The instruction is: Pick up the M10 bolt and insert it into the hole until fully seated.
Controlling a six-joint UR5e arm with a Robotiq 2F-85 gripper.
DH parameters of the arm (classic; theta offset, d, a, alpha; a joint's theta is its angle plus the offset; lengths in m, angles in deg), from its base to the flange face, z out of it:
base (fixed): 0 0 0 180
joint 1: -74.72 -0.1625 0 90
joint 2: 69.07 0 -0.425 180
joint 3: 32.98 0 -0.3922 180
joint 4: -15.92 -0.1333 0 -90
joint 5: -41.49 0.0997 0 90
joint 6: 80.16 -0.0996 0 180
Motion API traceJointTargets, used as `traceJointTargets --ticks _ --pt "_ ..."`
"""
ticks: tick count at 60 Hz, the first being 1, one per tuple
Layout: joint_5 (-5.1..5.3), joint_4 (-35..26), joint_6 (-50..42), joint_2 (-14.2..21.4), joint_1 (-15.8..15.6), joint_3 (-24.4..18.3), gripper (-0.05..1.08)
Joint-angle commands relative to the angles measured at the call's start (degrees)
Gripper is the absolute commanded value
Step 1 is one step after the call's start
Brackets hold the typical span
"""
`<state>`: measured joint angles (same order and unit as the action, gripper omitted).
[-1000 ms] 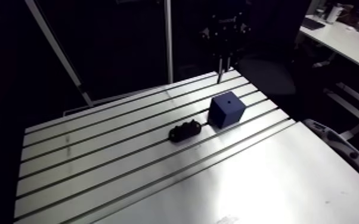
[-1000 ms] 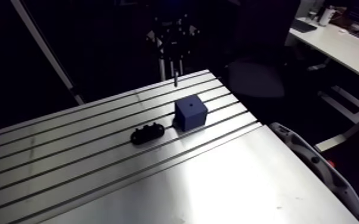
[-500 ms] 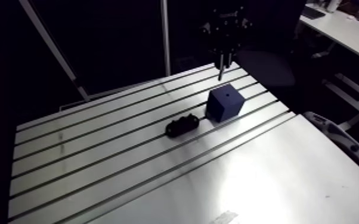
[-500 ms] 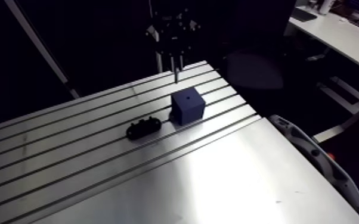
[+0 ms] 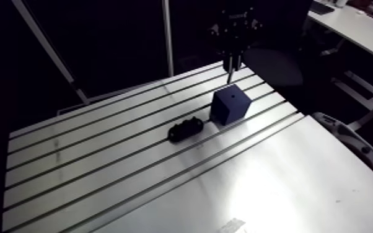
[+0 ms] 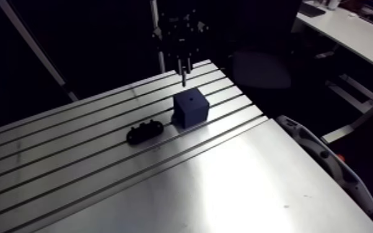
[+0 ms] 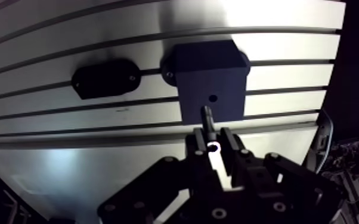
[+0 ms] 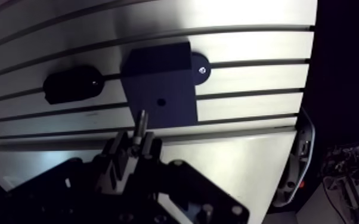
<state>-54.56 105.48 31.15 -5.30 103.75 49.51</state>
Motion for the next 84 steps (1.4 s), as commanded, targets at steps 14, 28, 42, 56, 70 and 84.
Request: traceJointTargets --ticks 14,28,42,56,70,84 --pt "0.03 0.0 0.1 -0.6 0.7 0.1 1.08" --pt "0.1 -0.1 0.0 -0.6 1.1 0.3 1.08" --pt "0.11 -0.1 -0.2 -0.6 1.5 0.6 1.08" --pt "-0.15 0.0 -0.3 -0.5 1.7 1.5 1.08" --pt "-0.24 0.2 -0.4 -0.5 1.7 2.2 1.08" --pt "-0.5 0.2 -0.4 -0.5 1.7 2.3 1.08"
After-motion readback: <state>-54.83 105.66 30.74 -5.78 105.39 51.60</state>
